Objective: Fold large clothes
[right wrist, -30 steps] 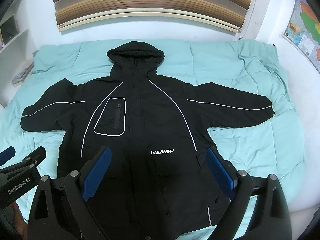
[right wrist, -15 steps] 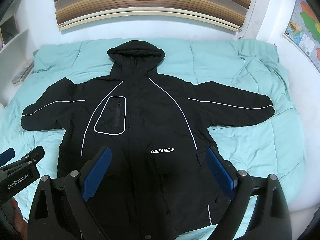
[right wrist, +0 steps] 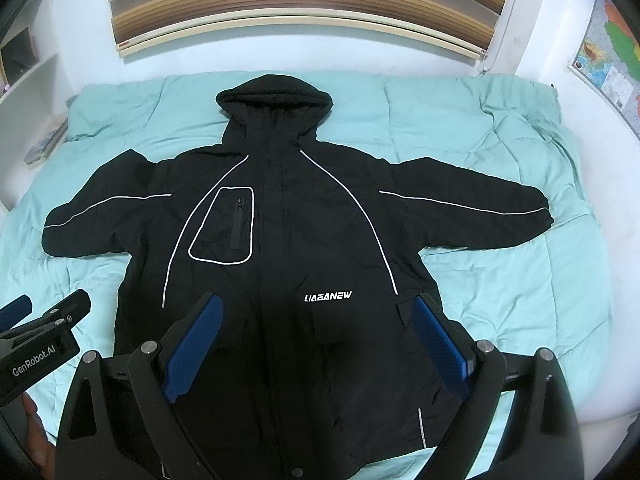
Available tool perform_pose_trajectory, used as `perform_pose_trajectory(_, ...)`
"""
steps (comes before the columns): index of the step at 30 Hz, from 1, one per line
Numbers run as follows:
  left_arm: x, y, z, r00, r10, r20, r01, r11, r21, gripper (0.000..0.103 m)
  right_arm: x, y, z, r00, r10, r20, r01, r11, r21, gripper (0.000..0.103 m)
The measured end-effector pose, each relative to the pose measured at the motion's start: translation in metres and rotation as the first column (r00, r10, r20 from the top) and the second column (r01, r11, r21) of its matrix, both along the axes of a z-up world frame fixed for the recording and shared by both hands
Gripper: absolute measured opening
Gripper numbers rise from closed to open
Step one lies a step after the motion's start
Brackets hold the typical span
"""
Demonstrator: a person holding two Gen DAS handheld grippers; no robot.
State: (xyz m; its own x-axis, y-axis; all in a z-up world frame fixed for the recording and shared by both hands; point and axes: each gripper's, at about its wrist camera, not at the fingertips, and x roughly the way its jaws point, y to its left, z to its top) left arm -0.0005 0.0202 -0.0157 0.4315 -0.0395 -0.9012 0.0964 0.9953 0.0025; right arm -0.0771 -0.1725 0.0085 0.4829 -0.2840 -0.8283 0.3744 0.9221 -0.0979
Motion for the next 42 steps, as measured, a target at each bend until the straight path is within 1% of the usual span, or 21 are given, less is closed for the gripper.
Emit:
perform_pose_trajectory(11,0.004,0.001,-0.003,1.000,-0.005,0.006,0.005,1.000,-0.002,0.098,0.006,0.003,-0.004,1.000,0.011,-0.010,-0.011,1.000,-0.003,0.096)
perform_pose_trajectory(17,0.012,0.007,-0.008,1.000,0.005,-0.009,-0.005,1.000,-0.006,0.098,0.014,0.005,-0.009,0.999,0.021,-0.024,-0.021,1.000,-0.002,0.096)
perform_pose_trajectory(23,0.024,0.013,-0.015,0.999,0.021,-0.025,-0.022,1.000,-0.007,0.098,0.025,0.009,-0.016,0.999,0.029,-0.037,-0.029,1.000,0.000,0.096)
perform_pose_trajectory(26,0.034,0.020,-0.021,0.999,0.033,-0.043,-0.034,0.999,-0.022,0.098,0.034,0.011,-0.021,0.998,0.035,-0.051,-0.035,0.999,0.004,0.096)
perform_pose_trajectory(29,0.044,0.028,-0.028,0.997,0.052,-0.051,-0.053,0.998,-0.019,0.098,0.045,0.015,-0.026,0.997,0.044,-0.065,-0.043,0.999,0.006,0.096)
perform_pose_trajectory(34,0.064,0.055,-0.042,0.992,0.111,-0.060,-0.112,0.994,-0.016,0.098,0.066,0.027,-0.040,0.994,0.067,-0.090,-0.066,0.998,0.017,0.096)
perform_pose_trajectory(37,0.078,0.083,-0.052,0.983,0.175,-0.060,-0.177,0.984,-0.021,0.098,0.080,0.036,-0.050,0.990,0.090,-0.106,-0.088,0.996,0.026,0.096)
perform_pose_trajectory(39,0.088,0.110,-0.061,0.969,0.237,-0.064,-0.239,0.970,-0.036,0.098,0.093,0.048,-0.059,0.985,0.121,-0.120,-0.118,0.993,0.031,0.096)
perform_pose_trajectory(42,0.104,0.163,-0.071,0.934,0.353,-0.052,-0.356,0.932,-0.074,0.098,0.109,0.066,-0.070,0.977,0.165,-0.134,-0.162,0.986,0.031,0.096)
